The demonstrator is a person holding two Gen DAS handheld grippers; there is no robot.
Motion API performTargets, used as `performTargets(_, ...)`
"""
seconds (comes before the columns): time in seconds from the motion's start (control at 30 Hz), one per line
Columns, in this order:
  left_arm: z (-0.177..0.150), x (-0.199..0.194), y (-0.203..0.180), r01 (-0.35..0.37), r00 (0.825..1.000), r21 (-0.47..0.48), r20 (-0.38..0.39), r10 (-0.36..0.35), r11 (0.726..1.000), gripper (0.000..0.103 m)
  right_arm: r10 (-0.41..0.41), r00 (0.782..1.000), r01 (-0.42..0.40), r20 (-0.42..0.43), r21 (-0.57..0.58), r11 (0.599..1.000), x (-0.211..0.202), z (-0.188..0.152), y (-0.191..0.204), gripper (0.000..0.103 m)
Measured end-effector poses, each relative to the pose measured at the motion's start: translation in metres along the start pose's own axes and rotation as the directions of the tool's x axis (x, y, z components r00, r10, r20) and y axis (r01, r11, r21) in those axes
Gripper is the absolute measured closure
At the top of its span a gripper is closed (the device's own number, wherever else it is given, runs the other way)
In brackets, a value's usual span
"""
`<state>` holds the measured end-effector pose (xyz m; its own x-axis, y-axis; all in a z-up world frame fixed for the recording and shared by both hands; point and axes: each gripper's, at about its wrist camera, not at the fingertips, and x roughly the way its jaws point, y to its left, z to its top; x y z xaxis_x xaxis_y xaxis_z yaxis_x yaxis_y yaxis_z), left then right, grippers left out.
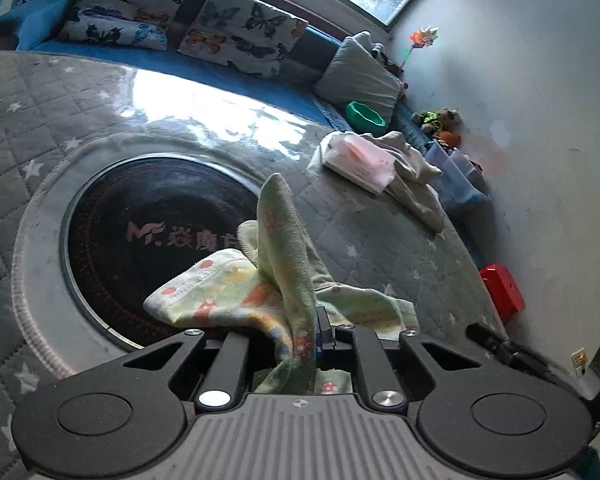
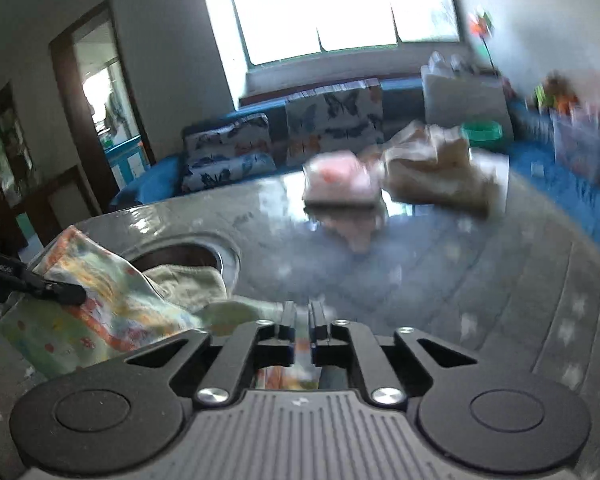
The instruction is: Fold clothes
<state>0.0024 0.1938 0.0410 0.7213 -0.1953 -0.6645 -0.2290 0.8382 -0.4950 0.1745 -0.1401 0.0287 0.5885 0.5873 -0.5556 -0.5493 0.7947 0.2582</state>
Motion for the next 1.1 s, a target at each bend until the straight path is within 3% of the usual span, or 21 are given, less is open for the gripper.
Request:
performTargets(0.07, -0.002, 0.0, 0.008, -0.013, 1.0, -0.022, -0.003, 0.013, 1.0, 0.091, 0.014, 1.0, -0.013, -0.026, 0.03, 0.999, 0.013, -0.007, -0.005, 0.053)
performTargets(0.33, -0.007, 0.0, 0.025, -0.036, 0.999, -0.047, -0.017, 0.036, 0.998, 0.09, 0.036, 0.996, -0.029, -0.085, 0.083, 0.996, 0.06, -0.019, -0.006, 0.052)
performTargets(0.43, -0.007, 0.003, 0.028, -0.041, 0.999, -0.043, -0.022, 0.04, 0.998, 0.09, 0.037, 0.997, -0.033, -0.074, 0.059, 0.998, 0.057, -0.018, 0.001, 0.059)
performTargets(0.57, -0.008, 0.006, 0.03, -0.048, 0.999, -0.042, -0.025, 0.047, 0.998, 0.09, 0.04, 0.997, -0.038, -0.059, 0.027, 0.999, 0.053, -0.016, 0.011, 0.093)
performTargets(0.73, -0.002, 0.002, 0.015, -0.025, 1.0, 0.0, -0.016, 0.025, 1.0, 0.091, 0.043, 0.998, -0.044, -0.041, -0.014, 0.999, 0.048, -0.013, 0.024, 0.095)
performTargets(0.83, 0.003, 0.002, -0.003, 0.003, 1.0, 0.048, -0.016, -0.002, 0.999, 0.091, 0.021, 1.0, -0.02, 0.017, -0.055, 0.998, 0.026, -0.005, 0.029, 0.096)
performTargets(1.1, 0.019, 0.019, -0.067, 0.108, 0.994, 0.161, -0.022, -0.106, 0.981, 0.091, -0.114, 0.981, 0.13, 0.156, -0.096, 0.987, -0.044, 0.017, 0.014, 0.096)
